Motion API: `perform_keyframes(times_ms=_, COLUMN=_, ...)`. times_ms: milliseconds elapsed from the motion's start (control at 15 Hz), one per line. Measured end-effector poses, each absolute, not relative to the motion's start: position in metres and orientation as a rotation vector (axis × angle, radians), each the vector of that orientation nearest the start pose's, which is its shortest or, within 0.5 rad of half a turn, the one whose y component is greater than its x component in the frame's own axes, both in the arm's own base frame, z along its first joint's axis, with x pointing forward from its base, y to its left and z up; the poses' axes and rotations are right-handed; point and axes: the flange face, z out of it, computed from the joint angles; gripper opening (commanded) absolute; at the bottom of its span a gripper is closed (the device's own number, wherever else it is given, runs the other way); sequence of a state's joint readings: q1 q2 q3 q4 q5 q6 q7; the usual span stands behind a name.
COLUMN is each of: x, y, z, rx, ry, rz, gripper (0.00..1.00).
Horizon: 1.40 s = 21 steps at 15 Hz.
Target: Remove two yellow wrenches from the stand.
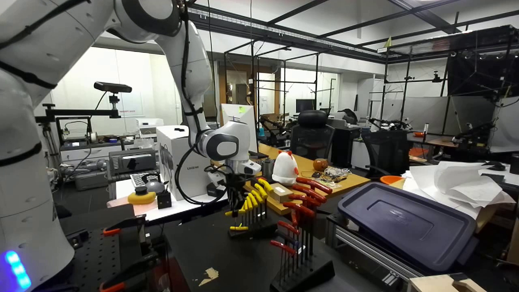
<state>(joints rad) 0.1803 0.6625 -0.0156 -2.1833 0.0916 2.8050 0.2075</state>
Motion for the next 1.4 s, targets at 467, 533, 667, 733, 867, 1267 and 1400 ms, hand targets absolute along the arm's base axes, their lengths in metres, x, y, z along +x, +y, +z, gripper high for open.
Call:
perform_keyframes(times_ms=467, x=0.517, y=0.040, z=0.069, rx=-3.021, ry=0.485, rz=0.132, gripper=0.04)
perform_keyframes(times_ms=533, x=0.514, y=0.035, z=0.067, rx=-3.003, ry=0.523, rz=0.145, gripper=0.04)
perform_keyframes(times_ms=667, x=0.509, y=0.029, z=0.064, rx=-2.959, ry=0.582, rz=0.169, gripper=0.04)
perform_keyframes(times_ms=733, x=0.506, y=0.027, z=0.062, rx=-2.936, ry=0.599, rz=0.180, gripper=0.04)
perform_keyframes(times_ms=867, x=0.501, y=0.025, z=0.059, rx=-2.883, ry=0.611, rz=0.200, gripper=0.04)
perform_keyframes(times_ms=1267, x=0.491, y=0.017, z=0.045, rx=-2.719, ry=0.617, rz=0.204, gripper=0.04)
perform_keyframes(times_ms=1400, x=0.485, y=0.011, z=0.040, rx=-2.694, ry=0.645, rz=0.202, gripper=0.04)
